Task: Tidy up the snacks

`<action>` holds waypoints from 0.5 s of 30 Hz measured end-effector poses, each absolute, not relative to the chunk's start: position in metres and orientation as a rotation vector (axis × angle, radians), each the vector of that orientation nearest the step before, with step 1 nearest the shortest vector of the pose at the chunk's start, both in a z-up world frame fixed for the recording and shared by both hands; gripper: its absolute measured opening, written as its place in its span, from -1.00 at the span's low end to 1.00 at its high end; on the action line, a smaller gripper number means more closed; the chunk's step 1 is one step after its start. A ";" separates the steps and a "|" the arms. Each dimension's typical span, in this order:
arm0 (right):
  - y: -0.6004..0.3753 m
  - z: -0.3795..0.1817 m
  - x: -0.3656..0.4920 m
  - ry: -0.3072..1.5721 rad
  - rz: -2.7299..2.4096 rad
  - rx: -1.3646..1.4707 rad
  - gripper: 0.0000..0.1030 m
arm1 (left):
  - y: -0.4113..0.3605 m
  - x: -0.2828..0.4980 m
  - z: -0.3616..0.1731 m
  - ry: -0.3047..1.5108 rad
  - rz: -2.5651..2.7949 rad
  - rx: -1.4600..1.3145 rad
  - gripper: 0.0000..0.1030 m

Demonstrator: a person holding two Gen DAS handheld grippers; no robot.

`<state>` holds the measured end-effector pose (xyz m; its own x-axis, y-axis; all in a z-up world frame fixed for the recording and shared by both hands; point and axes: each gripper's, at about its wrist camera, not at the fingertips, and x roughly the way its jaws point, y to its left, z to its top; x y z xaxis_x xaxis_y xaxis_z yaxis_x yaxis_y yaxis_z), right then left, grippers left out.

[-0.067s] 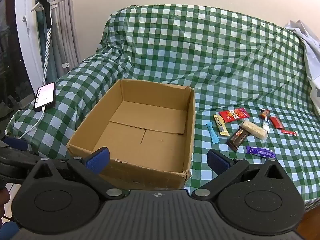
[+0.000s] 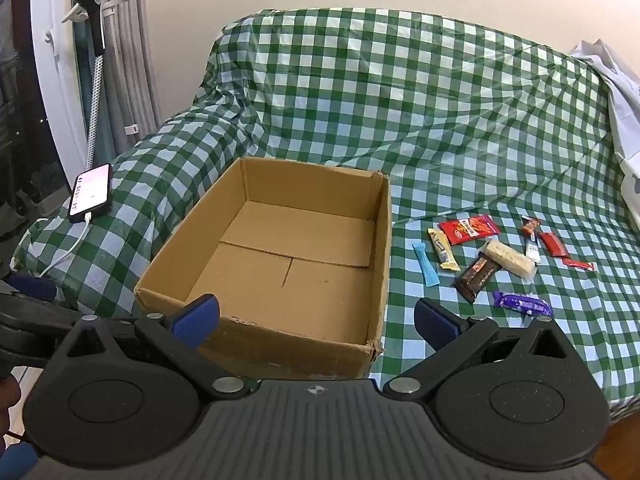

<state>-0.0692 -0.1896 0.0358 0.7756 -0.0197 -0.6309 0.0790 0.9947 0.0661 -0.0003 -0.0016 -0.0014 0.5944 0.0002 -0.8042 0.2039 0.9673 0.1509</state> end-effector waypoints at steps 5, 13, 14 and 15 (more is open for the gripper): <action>-0.189 0.036 -0.069 0.691 -0.054 0.087 0.99 | 0.000 0.000 -0.001 0.923 -0.115 0.220 1.00; -0.190 0.038 -0.065 0.683 -0.044 0.089 0.99 | 0.006 -0.001 0.000 0.928 -0.120 0.188 1.00; -0.191 0.037 -0.064 0.679 -0.041 0.088 0.99 | 0.003 -0.003 0.002 0.931 -0.116 0.181 1.00; -0.190 0.038 -0.066 0.677 -0.037 0.089 0.99 | 0.004 -0.004 0.002 0.934 -0.112 0.174 0.99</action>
<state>-0.0662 -0.1904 0.0384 0.7788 -0.0057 -0.6272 0.0633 0.9956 0.0696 -0.0038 0.0036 0.0021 0.5906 -0.0205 -0.8067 0.1712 0.9801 0.1005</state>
